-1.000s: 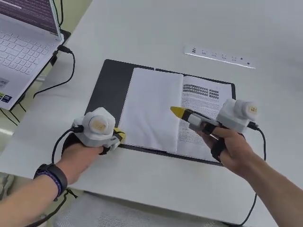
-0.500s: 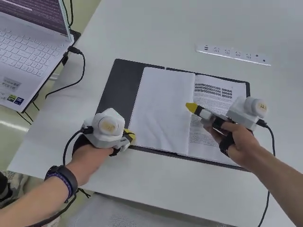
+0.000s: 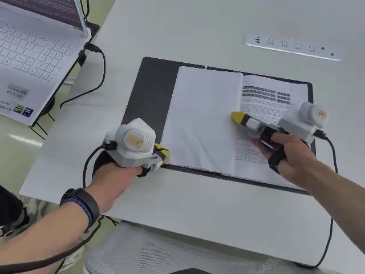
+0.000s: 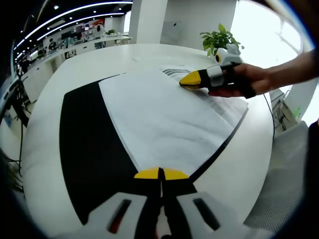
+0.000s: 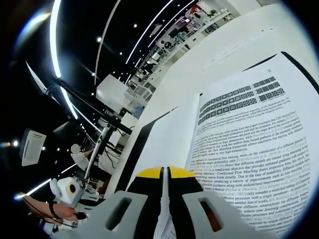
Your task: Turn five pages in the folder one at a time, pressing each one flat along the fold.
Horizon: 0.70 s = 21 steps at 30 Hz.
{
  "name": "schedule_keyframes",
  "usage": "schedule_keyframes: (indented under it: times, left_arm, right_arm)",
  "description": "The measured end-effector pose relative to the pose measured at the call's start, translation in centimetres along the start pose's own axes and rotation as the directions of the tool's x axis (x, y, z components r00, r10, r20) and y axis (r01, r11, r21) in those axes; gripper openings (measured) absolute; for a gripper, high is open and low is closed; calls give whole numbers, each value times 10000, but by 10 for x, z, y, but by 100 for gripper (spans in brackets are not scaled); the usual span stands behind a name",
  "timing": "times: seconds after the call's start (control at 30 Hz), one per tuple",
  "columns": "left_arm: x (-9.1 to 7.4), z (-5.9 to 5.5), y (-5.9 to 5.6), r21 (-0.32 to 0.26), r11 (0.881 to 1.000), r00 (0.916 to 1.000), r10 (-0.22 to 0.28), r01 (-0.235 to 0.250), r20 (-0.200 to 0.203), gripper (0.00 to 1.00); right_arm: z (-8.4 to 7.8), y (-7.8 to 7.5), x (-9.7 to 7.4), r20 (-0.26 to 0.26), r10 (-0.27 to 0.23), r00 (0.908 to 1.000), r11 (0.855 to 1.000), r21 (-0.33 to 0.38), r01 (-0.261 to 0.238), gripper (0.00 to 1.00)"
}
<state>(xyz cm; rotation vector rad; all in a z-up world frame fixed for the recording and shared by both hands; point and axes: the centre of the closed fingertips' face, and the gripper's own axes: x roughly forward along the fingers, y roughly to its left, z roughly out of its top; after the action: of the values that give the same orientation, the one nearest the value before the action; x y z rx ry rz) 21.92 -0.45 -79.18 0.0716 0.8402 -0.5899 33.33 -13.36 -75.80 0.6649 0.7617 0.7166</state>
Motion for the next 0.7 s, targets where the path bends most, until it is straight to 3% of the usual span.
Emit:
schedule_keyframes:
  times: [0.13,0.27,0.37,0.7]
  left_arm:
    - [1,0,0,-45,10000,10000,-20,20,3,0]
    - [1,0,0,-34,10000,10000,-6,6,10,0]
    - [1,1,0,-57,10000,10000,-14,14,15,0]
    - [1,1,-1,-148,9999,10000,5,-4,33,0]
  right_arm:
    - [1,-1,-1,17,149,9999,9989,454,-150,0]
    - [2,4,-2,38,245,9997,9995,194,-245,0]
    - [9,-7,3,219,227,9995,9992,313,-234,0]
    - [29,-7,13,1054,94,9944,9991,410,-138,0]
